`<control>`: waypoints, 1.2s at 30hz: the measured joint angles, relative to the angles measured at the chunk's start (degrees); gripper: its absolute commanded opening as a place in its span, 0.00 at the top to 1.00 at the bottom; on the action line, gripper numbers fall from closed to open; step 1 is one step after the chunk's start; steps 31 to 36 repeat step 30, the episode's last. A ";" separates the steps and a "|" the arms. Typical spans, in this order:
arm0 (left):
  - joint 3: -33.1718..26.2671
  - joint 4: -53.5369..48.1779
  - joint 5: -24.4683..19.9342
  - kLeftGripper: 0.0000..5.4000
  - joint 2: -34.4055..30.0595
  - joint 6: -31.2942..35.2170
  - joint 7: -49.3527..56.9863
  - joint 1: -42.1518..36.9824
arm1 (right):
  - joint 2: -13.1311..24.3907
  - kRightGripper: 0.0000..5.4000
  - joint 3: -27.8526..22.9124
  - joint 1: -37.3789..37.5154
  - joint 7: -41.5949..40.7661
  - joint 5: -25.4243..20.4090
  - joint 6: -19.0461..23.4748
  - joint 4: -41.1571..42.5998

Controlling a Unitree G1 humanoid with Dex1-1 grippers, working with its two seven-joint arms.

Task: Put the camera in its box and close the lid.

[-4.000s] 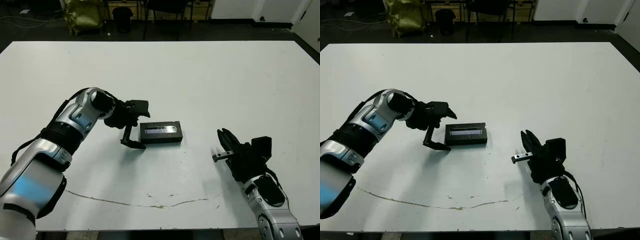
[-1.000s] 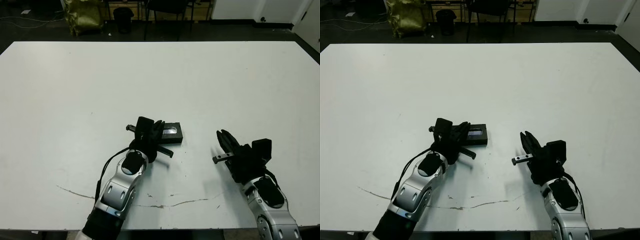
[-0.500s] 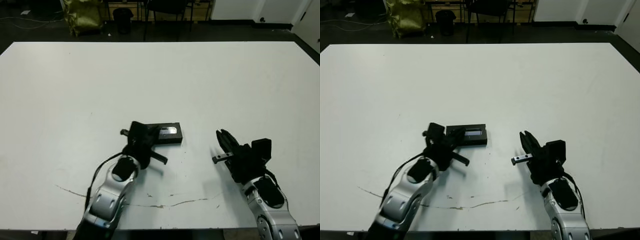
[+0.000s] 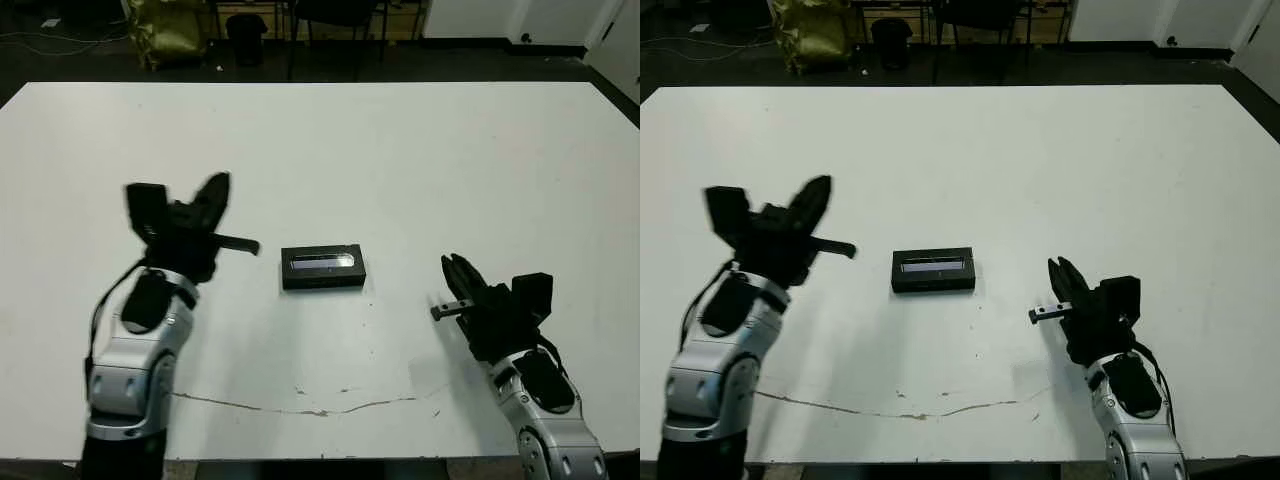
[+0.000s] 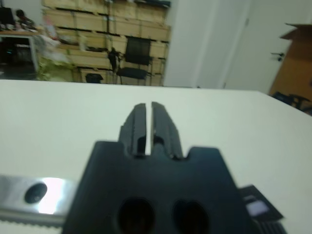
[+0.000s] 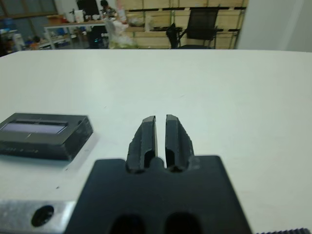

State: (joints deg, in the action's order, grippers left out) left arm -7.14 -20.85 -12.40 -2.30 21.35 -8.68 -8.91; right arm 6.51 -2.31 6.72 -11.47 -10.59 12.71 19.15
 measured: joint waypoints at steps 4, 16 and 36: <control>-1.89 4.33 0.08 1.00 -1.35 -7.06 -0.99 0.91 | -0.09 1.00 -1.21 -1.80 1.83 -0.38 1.65 1.23; -3.39 12.46 0.10 1.00 0.14 -15.23 1.06 4.68 | -2.07 1.00 -2.94 -6.95 6.47 0.40 -1.99 -1.94; -2.57 13.83 -1.12 1.00 0.40 -12.65 3.96 3.51 | -3.13 1.00 -3.23 -11.45 8.10 1.60 -5.06 -7.73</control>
